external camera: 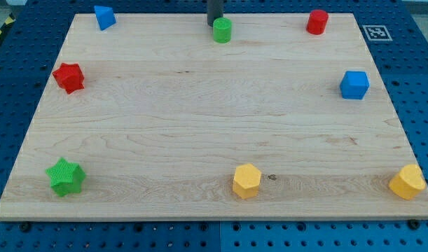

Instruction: Push the green circle to the center right

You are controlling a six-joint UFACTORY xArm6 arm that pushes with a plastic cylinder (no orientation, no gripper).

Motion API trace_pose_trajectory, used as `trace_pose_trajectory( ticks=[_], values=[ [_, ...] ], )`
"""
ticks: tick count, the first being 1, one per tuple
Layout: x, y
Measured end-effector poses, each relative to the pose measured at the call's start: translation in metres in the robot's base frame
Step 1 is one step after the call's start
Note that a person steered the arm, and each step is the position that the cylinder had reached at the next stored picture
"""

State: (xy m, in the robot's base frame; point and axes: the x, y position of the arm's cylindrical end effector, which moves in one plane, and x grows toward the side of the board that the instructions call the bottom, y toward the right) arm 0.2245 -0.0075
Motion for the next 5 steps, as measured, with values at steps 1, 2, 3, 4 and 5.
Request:
trace_pose_trajectory(
  ticks=[1, 2, 3, 4, 5],
  values=[
    [0.018, -0.008],
    [0.034, 0.011],
    [0.050, 0.041],
    [0.071, 0.072],
    [0.087, 0.114]
  ],
)
